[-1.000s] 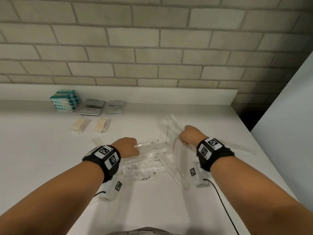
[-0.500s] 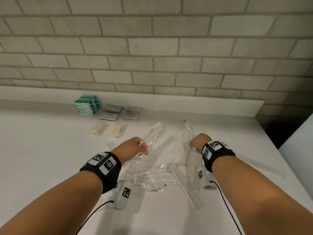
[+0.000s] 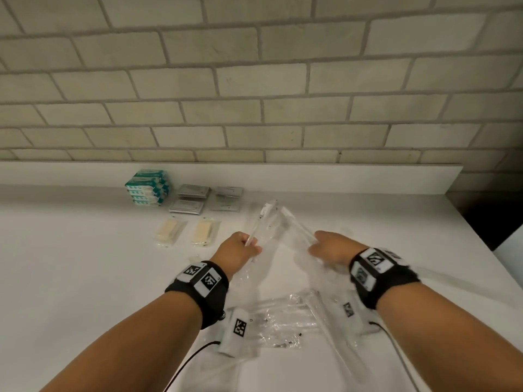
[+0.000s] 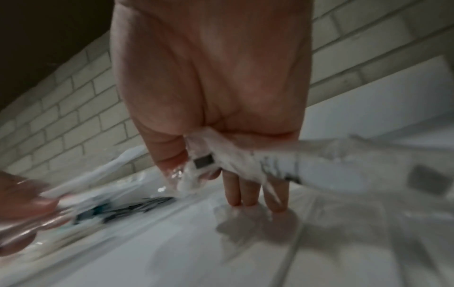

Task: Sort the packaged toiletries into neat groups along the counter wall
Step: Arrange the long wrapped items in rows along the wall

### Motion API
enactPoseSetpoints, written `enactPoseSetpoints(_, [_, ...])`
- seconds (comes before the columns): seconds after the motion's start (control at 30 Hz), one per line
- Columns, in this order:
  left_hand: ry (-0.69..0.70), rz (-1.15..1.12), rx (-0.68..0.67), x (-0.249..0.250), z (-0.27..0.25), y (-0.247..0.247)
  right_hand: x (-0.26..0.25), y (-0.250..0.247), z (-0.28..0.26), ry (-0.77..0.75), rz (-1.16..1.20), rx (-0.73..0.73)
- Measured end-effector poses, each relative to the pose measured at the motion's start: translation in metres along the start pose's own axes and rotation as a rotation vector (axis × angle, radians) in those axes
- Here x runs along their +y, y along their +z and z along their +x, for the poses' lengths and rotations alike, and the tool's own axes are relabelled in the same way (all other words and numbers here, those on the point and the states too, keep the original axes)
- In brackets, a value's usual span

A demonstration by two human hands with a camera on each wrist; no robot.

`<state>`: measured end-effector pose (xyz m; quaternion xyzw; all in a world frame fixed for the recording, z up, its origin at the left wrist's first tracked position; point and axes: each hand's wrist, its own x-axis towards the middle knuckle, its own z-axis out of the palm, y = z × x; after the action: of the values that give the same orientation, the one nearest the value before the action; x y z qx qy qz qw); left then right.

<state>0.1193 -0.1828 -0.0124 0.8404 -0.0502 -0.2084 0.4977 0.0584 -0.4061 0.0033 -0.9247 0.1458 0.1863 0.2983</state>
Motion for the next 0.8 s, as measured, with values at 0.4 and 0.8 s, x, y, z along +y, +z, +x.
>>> enactPoseSetpoints(0.4, [-0.037, 0.032, 0.043, -0.001, 0.084, 0.025, 0.0, -0.018, 0.038, 0.279, -0.287, 0.528])
enactPoseSetpoints(0.8, [0.055, 0.584, -0.103, -0.018, 0.074, -0.005, -0.083, 0.034, 0.067, 0.279, -0.1, 0.065])
